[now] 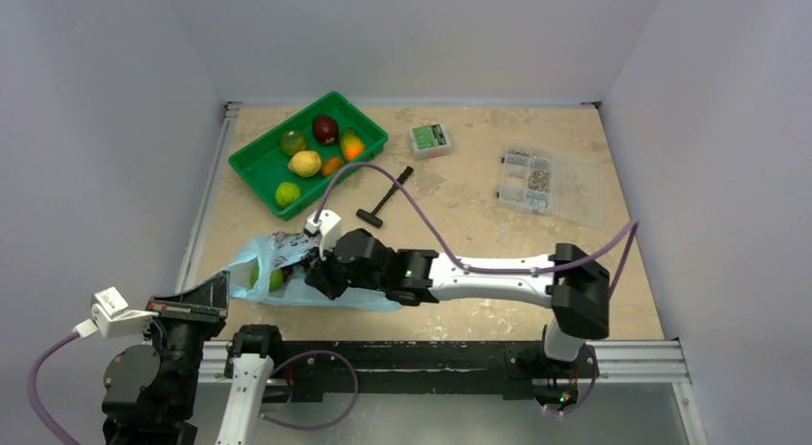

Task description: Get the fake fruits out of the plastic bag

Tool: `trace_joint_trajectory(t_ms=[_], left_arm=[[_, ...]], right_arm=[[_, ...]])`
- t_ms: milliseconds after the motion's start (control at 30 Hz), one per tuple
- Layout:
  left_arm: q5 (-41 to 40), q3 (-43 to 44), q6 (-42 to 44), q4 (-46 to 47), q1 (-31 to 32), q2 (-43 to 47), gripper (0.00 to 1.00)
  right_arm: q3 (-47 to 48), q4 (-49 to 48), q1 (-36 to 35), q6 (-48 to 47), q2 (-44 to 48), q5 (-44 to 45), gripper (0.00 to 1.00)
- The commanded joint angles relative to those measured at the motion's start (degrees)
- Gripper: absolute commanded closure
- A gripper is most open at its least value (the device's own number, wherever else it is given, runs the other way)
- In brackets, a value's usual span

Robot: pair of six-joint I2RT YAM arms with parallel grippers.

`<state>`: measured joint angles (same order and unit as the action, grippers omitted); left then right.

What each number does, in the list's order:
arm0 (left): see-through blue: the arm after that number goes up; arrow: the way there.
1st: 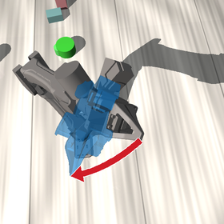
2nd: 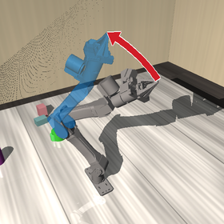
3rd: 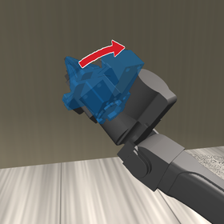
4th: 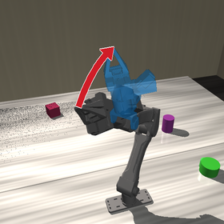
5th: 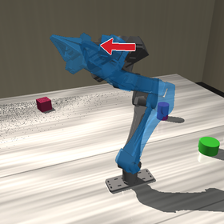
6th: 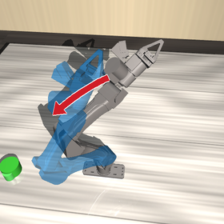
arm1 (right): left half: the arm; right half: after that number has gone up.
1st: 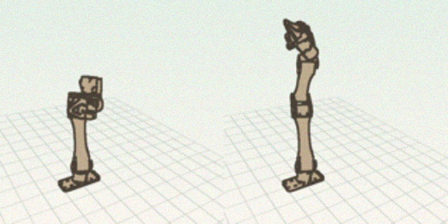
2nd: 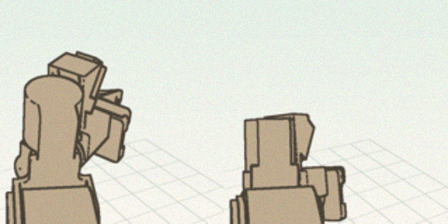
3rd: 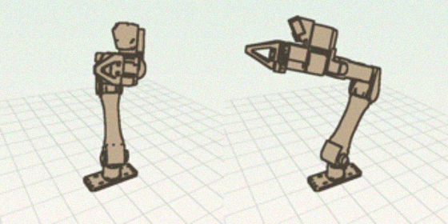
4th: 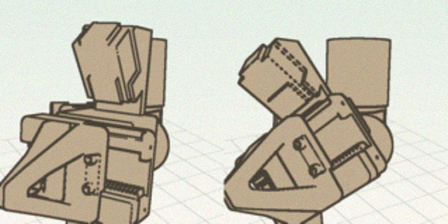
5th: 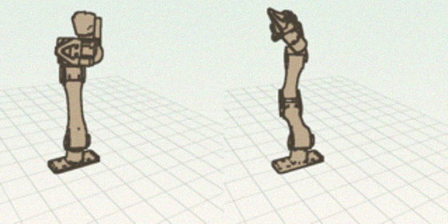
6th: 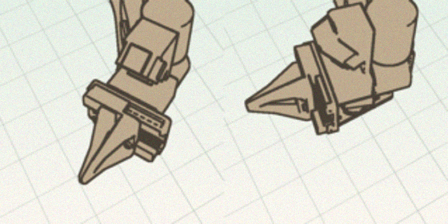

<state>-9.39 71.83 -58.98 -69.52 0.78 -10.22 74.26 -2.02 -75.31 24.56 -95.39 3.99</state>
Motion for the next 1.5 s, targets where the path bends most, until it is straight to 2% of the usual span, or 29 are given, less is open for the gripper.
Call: trace_joint_trajectory(t_ms=[0, 167, 367, 500, 800, 967, 1133, 1400, 1467], left_arm=[[0.0, 2.8, 1.4, -0.9, -0.2, -1.7, 1.0], [0.4, 3.1, 1.9, -2.2, -0.2, -1.7, 1.0], [0.3, 2.9, 3.1, -2.9, -0.2, -1.3, 1.0], [-0.6, 3.2, 4.3, -2.9, -0.2, -1.4, 1.0], [-0.8, 2.1, 2.2, 2.5, -0.2, -4.6, 1.0], [0.7, -0.5, -0.1, 8.4, -0.2, -10.3, 1.0], [-2.4, 1.1, 4.7, 7.1, -0.2, -14.0, 1.0], [-2.5, -6.2, 10.5, 2.0, -0.2, -9.2, 1.0], [-4.0, -8.7, 12.1, 0.1, -0.2, -6.6, 1.0]], right_arm=[[5.0, -3.9, 0.4, -1.6, -4.1, 7.3, 1.0], [7.5, -2.5, 1.5, -2.6, -10.0, 17.7, 1.0], [6.3, -1.6, 3.0, -3.9, -10.4, 21.4, 1.0], [3.7, -4.0, 3.8, -5.0, -7.7, 18.8, 1.0], [6.2, -4.0, 4.4, -6.2, -14.0, 15.3, 1.0], [0.7, -10.0, 1.6, -6.2, -14.9, 7.6, 1.0], [-7.0, -16.5, -5.6, -10.2, -13.5, 10.1, 1.0], [-13.9, -21.9, -5.3, -5.3, -15.9, 10.4, 1.0], [-12.3, -17.9, -4.8, -4.3, -16.2, 10.2, 1.0]])
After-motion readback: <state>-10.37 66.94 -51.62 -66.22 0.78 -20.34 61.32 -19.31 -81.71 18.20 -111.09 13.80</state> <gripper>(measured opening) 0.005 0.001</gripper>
